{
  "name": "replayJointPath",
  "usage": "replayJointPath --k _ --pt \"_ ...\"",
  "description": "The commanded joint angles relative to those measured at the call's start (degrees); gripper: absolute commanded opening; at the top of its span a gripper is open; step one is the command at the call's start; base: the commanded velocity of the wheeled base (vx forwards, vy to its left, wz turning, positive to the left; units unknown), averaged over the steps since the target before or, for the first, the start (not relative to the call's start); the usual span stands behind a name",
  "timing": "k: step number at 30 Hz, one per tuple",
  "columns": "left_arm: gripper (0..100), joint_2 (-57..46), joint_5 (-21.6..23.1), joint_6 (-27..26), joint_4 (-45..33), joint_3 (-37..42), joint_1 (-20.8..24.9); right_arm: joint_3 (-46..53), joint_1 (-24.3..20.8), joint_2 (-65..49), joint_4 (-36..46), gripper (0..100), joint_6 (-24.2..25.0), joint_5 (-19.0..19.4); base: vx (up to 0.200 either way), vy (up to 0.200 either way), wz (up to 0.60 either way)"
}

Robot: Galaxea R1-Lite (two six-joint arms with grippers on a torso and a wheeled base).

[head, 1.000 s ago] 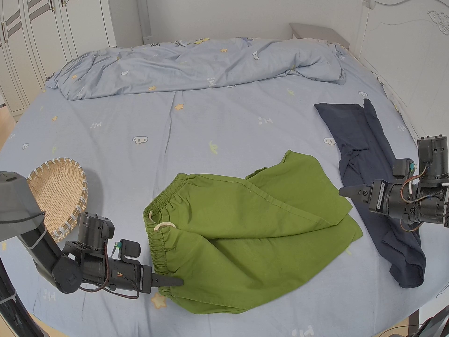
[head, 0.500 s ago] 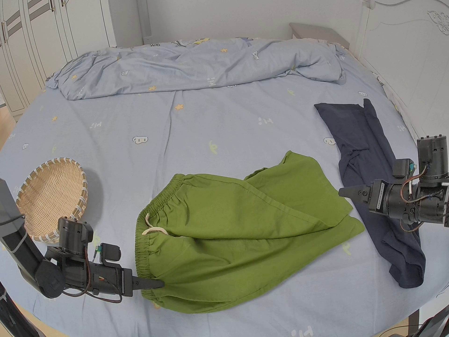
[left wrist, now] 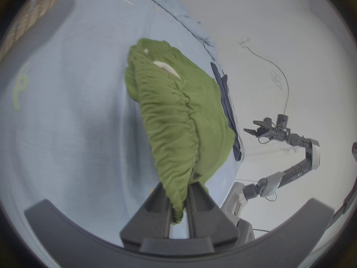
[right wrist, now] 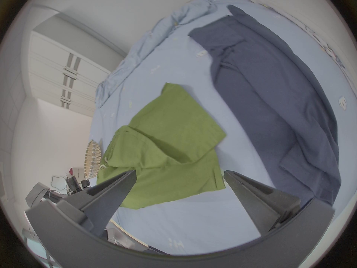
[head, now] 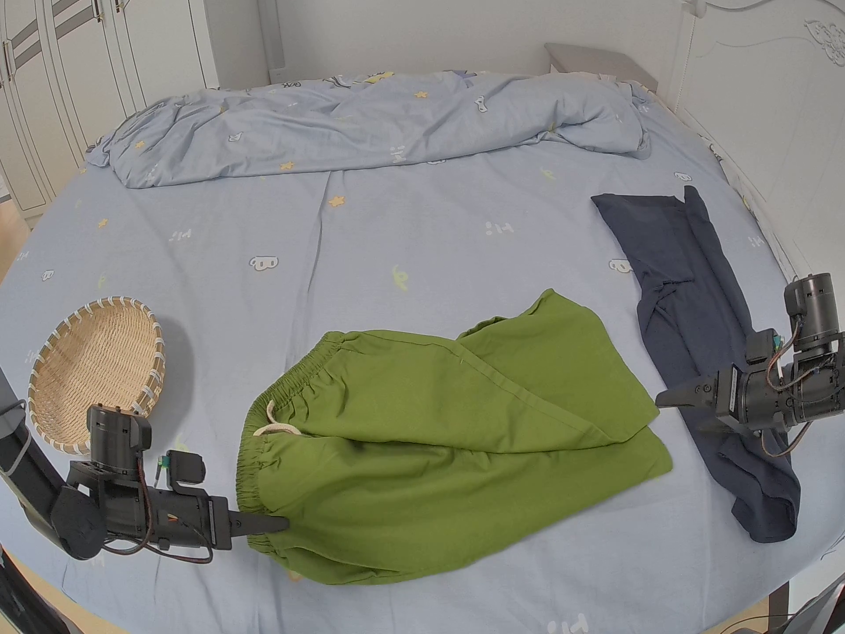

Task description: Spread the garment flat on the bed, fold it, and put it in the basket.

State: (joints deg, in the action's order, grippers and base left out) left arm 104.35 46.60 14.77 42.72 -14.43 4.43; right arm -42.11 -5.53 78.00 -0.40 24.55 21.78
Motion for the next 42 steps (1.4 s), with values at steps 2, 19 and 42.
replayJointPath --k 2,19,42 --pt "0 3.3 -0.4 0.1 0.0 -2.2 5.5 2.3 5.4 7.3 1.4 100 -3.5 3.6 0.0 0.0 0.0" --pt "0 3.5 -1.2 0.1 0.0 -3.1 2.6 -2.3 9.4 22.9 1.1 100 -14.5 14.7 0.0 0.0 0.0" --pt "0 4.0 -1.3 0.0 0.0 -3.2 2.3 -5.0 9.9 26.2 1.0 0 -15.9 24.6 0.0 0.0 0.0"
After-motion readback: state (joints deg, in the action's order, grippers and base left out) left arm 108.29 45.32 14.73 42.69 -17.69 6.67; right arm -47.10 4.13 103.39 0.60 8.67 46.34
